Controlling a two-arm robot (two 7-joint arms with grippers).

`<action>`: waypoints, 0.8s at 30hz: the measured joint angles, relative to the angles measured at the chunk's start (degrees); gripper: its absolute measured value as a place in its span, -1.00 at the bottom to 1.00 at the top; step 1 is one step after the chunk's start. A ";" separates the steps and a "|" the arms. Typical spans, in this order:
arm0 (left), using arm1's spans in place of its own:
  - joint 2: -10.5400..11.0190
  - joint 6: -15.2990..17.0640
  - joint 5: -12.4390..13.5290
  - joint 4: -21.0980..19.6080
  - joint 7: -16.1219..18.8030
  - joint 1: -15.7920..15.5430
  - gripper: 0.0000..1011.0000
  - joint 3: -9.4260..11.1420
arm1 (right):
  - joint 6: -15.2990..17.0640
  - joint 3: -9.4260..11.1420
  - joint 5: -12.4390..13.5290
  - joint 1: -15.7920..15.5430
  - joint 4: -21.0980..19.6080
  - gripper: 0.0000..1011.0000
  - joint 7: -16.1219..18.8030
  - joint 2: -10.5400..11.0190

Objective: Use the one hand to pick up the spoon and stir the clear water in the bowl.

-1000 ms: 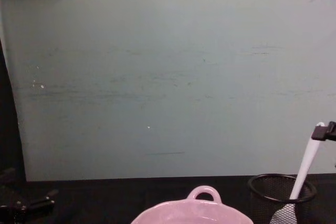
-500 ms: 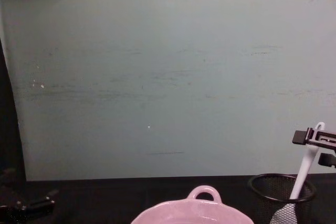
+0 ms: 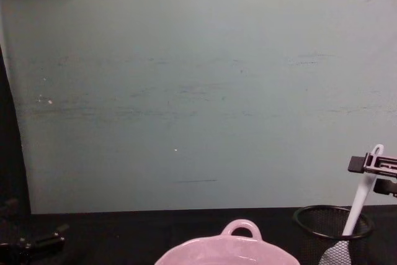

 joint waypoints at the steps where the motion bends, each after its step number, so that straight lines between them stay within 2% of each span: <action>1: 0.00 0.00 -0.01 0.00 0.00 0.00 1.00 0.00 | 0.00 0.01 0.00 -0.01 -0.01 0.61 0.00 0.00; 6: 0.00 0.00 -0.01 0.00 0.00 0.00 1.00 0.00 | 0.03 0.08 0.03 -0.07 -0.10 0.36 -0.02 0.02; 7: 0.00 0.00 0.00 0.00 0.00 0.00 1.00 0.00 | 0.03 0.09 0.03 -0.09 -0.12 0.24 -0.03 0.02; 9: 0.00 0.00 0.00 0.00 0.00 0.00 1.00 0.00 | 0.04 0.10 0.04 -0.11 -0.13 0.12 -0.03 0.03; 10: 0.00 0.00 0.00 0.00 0.00 0.00 1.00 0.00 | 0.06 0.11 0.05 -0.11 -0.14 0.12 -0.04 0.02; 12: 0.00 0.00 0.00 0.00 0.00 0.00 1.00 0.00 | 0.06 0.12 0.05 -0.12 -0.15 -0.06 -0.04 0.02; 13: 0.00 0.00 0.00 0.00 0.00 0.00 1.00 0.00 | 0.07 0.13 0.06 -0.13 -0.16 -0.06 -0.05 0.02; 14: 0.00 0.00 0.00 0.00 0.00 0.00 1.00 0.00 | 0.07 0.13 0.06 -0.14 -0.16 -0.20 -0.05 0.03; 16: 0.00 0.00 0.00 0.00 0.00 0.00 1.00 0.00 | 0.08 0.14 0.07 -0.15 -0.18 -0.28 -0.06 0.03; 17: 0.00 0.00 0.00 0.00 0.00 0.00 1.00 0.00 | 0.08 0.14 0.07 -0.15 -0.19 -0.40 -0.07 0.03; 19: 0.00 0.00 0.00 0.00 0.00 0.00 1.00 0.00 | 0.08 0.16 0.08 -0.16 -0.20 -0.46 -0.07 0.03; 23: 0.00 0.00 0.00 0.00 0.00 0.00 1.00 0.00 | 0.08 0.18 0.09 -0.18 -0.22 -0.73 -0.08 0.03; 24: 0.00 0.00 0.00 0.00 0.00 0.00 1.00 0.00 | 0.08 0.18 0.09 -0.18 -0.22 -0.73 -0.08 0.03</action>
